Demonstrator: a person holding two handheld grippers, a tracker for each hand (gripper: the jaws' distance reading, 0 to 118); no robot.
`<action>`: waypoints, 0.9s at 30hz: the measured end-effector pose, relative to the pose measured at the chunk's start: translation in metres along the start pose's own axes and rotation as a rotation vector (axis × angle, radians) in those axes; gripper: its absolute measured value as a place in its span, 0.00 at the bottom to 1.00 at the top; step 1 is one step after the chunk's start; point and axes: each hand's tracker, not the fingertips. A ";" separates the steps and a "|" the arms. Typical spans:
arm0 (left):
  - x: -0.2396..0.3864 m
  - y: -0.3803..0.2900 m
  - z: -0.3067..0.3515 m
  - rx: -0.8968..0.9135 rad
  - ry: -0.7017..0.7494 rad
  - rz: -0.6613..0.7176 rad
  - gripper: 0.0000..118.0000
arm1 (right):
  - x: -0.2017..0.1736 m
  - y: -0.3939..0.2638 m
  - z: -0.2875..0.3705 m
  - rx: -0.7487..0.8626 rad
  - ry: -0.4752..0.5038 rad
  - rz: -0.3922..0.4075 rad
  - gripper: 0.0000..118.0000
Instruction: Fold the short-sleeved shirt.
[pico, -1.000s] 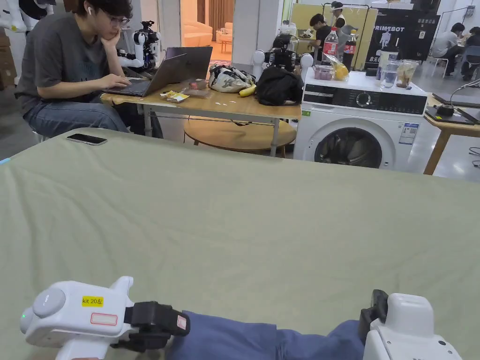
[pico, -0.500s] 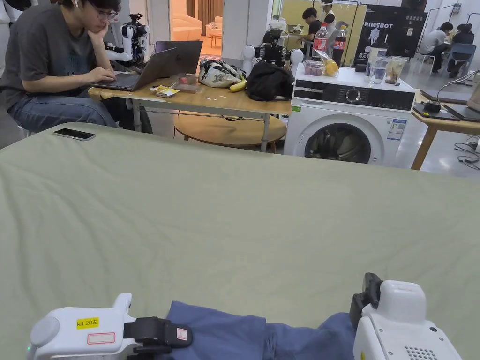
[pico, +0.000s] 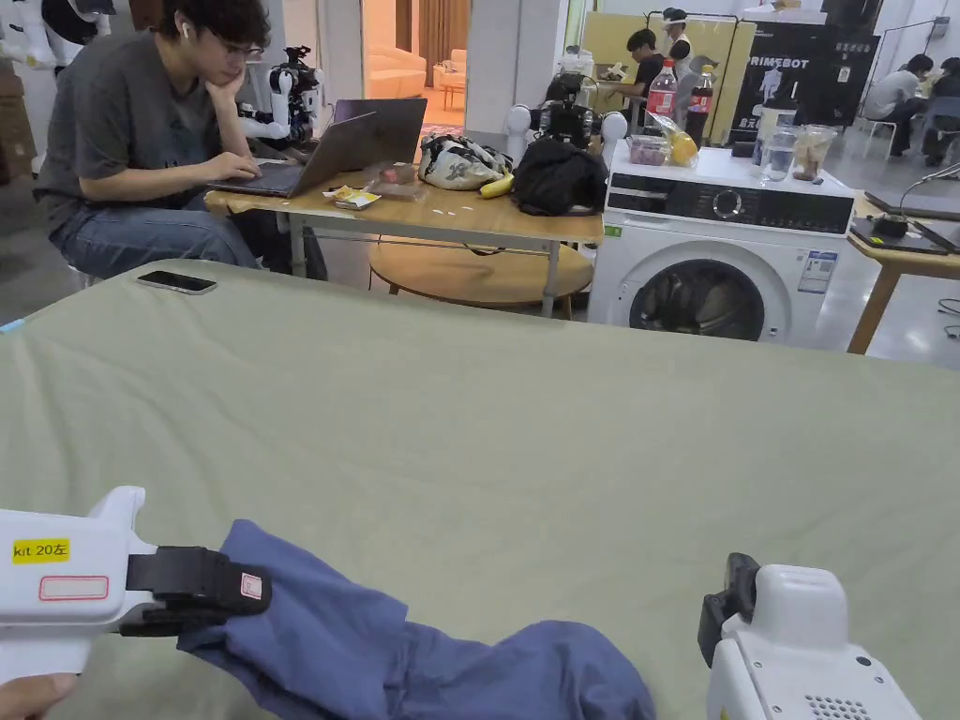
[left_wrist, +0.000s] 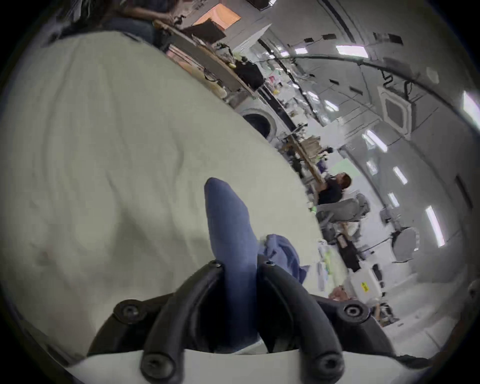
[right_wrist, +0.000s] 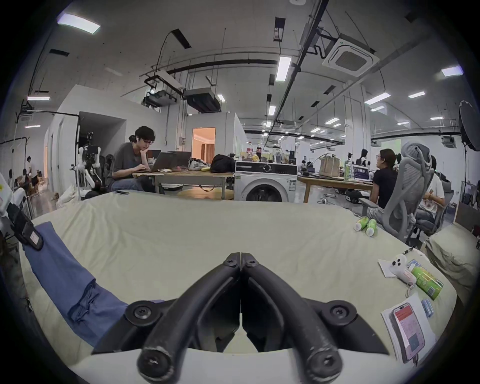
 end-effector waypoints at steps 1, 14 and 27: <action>0.010 -0.001 -0.003 -0.022 0.036 -0.016 0.09 | 0.000 0.000 0.000 0.000 0.002 -0.002 0.00; 0.132 0.000 -0.121 -0.261 0.115 -0.257 0.09 | 0.020 -0.003 0.008 -0.024 -0.042 0.020 0.00; 0.174 -0.056 -0.260 -0.470 0.202 -0.335 0.30 | 0.037 -0.015 0.013 -0.053 -0.079 0.022 0.00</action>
